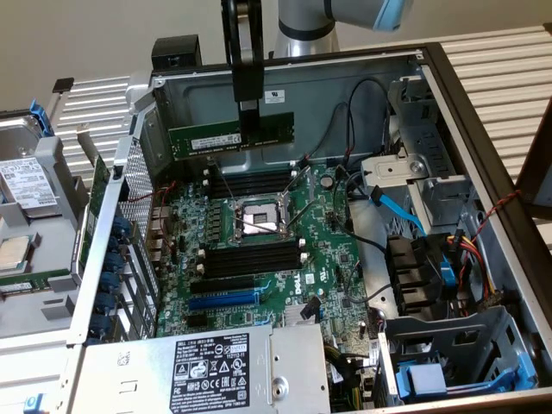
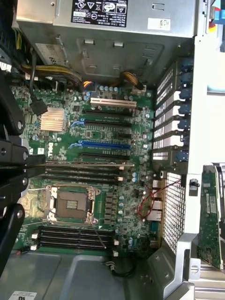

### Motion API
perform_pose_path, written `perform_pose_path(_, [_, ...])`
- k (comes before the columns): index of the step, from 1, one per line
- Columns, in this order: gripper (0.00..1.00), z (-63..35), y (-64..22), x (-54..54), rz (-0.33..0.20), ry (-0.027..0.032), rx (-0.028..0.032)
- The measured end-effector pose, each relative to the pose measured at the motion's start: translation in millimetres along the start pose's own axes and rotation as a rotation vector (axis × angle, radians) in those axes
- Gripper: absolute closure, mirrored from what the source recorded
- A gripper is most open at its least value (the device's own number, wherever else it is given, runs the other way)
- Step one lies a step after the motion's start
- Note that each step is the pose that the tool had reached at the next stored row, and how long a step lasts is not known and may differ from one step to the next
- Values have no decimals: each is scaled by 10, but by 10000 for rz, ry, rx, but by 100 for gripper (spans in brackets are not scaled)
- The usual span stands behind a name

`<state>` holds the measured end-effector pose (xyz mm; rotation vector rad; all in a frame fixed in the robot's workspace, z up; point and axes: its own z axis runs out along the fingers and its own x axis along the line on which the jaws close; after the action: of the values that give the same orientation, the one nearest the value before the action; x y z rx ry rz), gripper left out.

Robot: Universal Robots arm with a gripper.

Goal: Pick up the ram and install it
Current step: 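Pick up the ram and move it above insertion slot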

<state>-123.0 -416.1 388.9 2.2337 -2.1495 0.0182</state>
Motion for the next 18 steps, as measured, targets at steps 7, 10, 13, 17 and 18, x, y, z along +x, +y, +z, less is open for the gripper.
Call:
perform_pose_path(7, [87, 3, -4, -32, 174, -189, -2])
perform_pose_path(10, [87, 16, -4, -33, 360, -311, -2])
perform_pose_path(13, [87, 54, -9, -39, 578, -324, -10])
perform_pose_path(17, [87, 123, -18, -51, 836, -331, -29])
perform_pose_path(18, [87, 140, -21, -56, 878, -333, -34])
